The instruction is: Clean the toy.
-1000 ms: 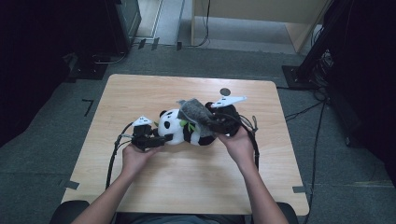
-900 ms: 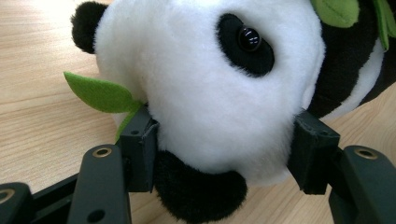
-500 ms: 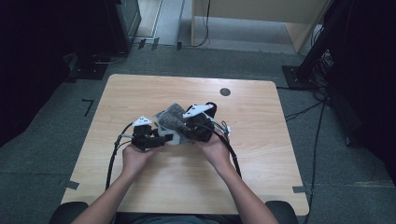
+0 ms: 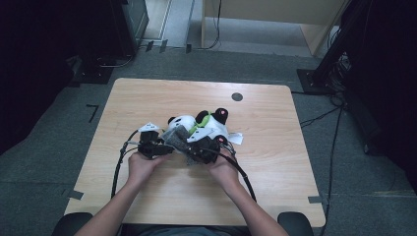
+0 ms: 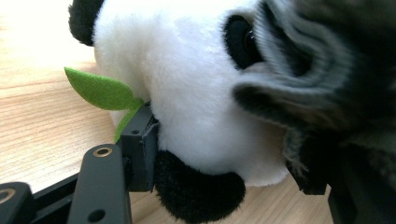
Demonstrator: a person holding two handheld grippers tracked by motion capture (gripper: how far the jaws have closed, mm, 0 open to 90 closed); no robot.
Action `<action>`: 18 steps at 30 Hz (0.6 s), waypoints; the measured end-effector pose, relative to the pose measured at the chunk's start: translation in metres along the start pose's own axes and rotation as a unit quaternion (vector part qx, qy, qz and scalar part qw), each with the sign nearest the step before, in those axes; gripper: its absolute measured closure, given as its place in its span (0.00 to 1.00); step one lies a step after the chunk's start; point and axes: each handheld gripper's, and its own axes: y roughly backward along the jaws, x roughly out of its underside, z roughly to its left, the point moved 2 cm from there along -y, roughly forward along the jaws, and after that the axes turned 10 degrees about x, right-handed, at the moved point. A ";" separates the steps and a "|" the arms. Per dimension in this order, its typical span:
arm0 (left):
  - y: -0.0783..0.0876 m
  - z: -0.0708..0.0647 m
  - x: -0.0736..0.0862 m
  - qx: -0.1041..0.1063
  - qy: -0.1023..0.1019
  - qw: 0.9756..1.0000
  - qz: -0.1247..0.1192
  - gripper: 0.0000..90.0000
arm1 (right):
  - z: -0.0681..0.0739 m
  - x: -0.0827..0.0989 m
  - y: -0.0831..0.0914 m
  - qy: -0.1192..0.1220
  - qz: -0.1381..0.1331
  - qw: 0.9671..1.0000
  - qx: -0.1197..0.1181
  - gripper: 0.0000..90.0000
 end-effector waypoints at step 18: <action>0.001 0.002 -0.003 0.004 -0.004 1.000 0.011 0.44 | -0.014 0.035 0.013 -0.012 0.056 0.998 -0.017 0.89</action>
